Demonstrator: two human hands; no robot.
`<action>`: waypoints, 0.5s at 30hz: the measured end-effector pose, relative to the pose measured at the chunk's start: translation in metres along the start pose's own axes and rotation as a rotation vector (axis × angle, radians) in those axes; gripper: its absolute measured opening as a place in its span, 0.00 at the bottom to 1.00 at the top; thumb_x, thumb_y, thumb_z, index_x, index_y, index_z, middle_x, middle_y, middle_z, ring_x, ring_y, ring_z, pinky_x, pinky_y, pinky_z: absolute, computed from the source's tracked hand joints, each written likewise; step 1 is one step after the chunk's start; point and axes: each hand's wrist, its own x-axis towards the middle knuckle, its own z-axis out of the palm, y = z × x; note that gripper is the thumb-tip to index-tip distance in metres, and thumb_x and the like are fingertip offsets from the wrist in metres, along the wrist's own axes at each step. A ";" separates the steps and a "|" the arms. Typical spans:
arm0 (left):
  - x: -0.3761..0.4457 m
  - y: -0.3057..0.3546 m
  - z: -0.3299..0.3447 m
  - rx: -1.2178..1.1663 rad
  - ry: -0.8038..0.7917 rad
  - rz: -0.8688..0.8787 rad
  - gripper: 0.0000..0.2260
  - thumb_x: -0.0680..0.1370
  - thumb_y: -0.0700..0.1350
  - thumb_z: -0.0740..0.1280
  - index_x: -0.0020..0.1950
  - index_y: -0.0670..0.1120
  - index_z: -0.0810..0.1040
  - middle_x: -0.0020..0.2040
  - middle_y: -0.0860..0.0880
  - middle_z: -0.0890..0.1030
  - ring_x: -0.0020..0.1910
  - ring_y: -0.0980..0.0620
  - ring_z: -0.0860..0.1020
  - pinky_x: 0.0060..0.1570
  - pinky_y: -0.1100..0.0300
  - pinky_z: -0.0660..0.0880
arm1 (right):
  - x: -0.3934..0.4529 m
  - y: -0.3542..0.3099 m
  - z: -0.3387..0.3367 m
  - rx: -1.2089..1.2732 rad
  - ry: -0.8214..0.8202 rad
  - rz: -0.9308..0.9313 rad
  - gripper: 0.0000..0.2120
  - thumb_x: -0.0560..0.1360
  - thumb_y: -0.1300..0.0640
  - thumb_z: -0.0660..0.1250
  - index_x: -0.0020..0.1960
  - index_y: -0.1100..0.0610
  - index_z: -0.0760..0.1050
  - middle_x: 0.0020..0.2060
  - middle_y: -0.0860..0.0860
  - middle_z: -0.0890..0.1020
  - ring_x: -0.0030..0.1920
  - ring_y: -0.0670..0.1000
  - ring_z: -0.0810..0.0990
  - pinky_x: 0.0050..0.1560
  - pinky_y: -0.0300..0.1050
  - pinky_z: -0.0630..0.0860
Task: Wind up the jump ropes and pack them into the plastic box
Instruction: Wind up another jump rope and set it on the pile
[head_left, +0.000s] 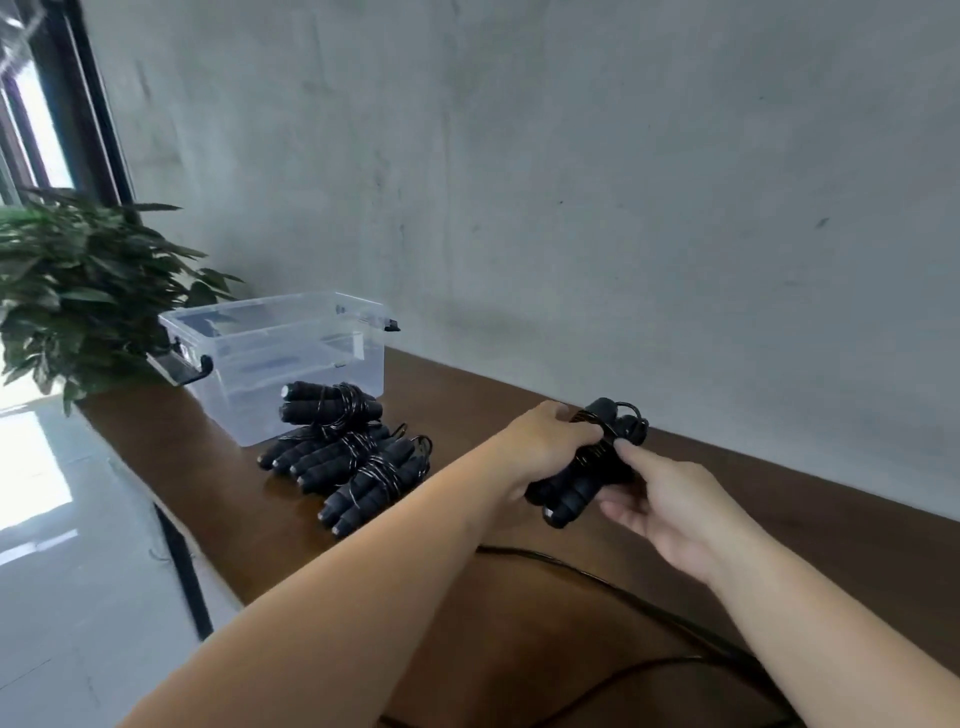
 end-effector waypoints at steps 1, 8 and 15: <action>0.002 -0.007 -0.012 0.034 0.041 0.001 0.21 0.78 0.53 0.66 0.69 0.47 0.70 0.57 0.49 0.78 0.52 0.50 0.79 0.54 0.55 0.77 | 0.005 0.003 0.010 -0.002 -0.010 0.010 0.09 0.80 0.56 0.66 0.53 0.63 0.76 0.46 0.60 0.82 0.43 0.55 0.80 0.43 0.47 0.80; 0.023 -0.036 -0.081 0.267 0.091 -0.040 0.16 0.80 0.52 0.65 0.57 0.41 0.81 0.51 0.45 0.82 0.47 0.48 0.78 0.51 0.56 0.74 | 0.045 0.020 0.076 -0.077 -0.053 0.061 0.15 0.79 0.56 0.67 0.60 0.66 0.74 0.46 0.61 0.81 0.41 0.54 0.82 0.41 0.45 0.80; 0.039 -0.064 -0.114 0.687 -0.006 -0.062 0.18 0.82 0.52 0.60 0.53 0.38 0.80 0.51 0.42 0.79 0.52 0.44 0.78 0.52 0.54 0.72 | 0.062 0.047 0.116 -0.093 -0.060 0.153 0.16 0.79 0.59 0.67 0.64 0.65 0.71 0.50 0.62 0.80 0.44 0.56 0.83 0.46 0.48 0.82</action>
